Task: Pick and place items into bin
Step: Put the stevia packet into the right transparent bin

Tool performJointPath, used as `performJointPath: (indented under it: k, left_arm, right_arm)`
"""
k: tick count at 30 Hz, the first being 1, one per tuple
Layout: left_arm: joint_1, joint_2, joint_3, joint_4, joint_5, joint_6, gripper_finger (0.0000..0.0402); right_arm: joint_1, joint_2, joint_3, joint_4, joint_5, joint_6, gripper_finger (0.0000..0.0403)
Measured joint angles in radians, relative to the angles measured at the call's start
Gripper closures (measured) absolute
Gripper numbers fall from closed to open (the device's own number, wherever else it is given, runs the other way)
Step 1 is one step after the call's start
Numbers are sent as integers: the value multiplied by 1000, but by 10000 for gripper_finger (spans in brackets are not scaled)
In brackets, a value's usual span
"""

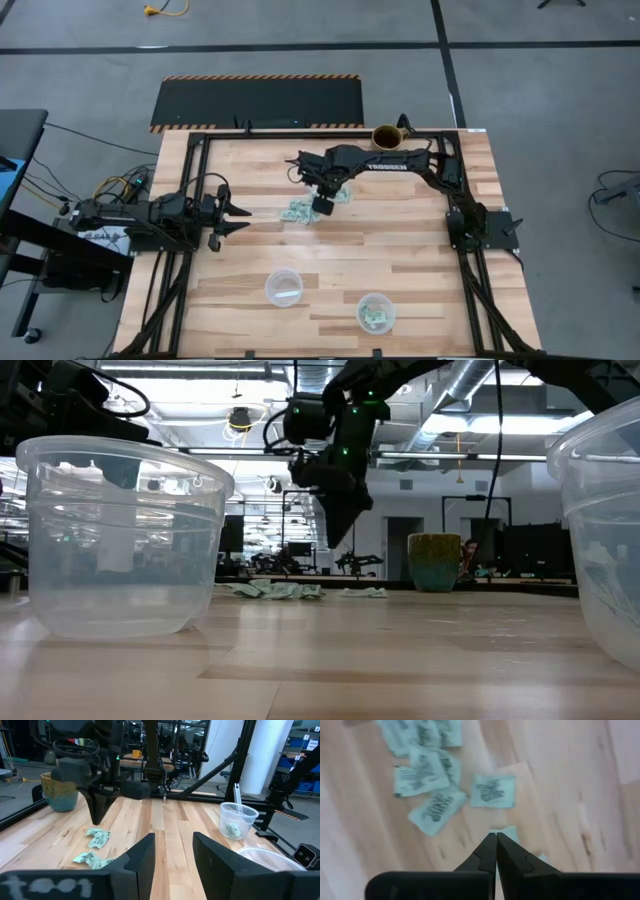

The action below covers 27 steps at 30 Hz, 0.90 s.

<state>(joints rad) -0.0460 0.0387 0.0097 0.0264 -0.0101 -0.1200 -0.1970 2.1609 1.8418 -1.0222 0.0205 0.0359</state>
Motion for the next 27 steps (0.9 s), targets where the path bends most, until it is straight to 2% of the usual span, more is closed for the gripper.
performJointPath:
  k: [4, 17, 22, 27]
  left_arm:
    - [0, 0, 0, 0, 0, 0, 281]
    - [0, 0, 0, 0, -1, 0, 281]
    - [0, 0, 0, 0, -1, 0, 281]
    - [0, 0, 0, 0, -1, 0, 281]
  right_arm:
    - [1, 0, 1, -19, -27, -2, 378]
    - [-3, 1, -95, 27, -23, -10, 248]
    - [-3, 2, -158, 96, -21, -10, 233]
    - [-13, 3, -212, 167, 10, -9, 240]
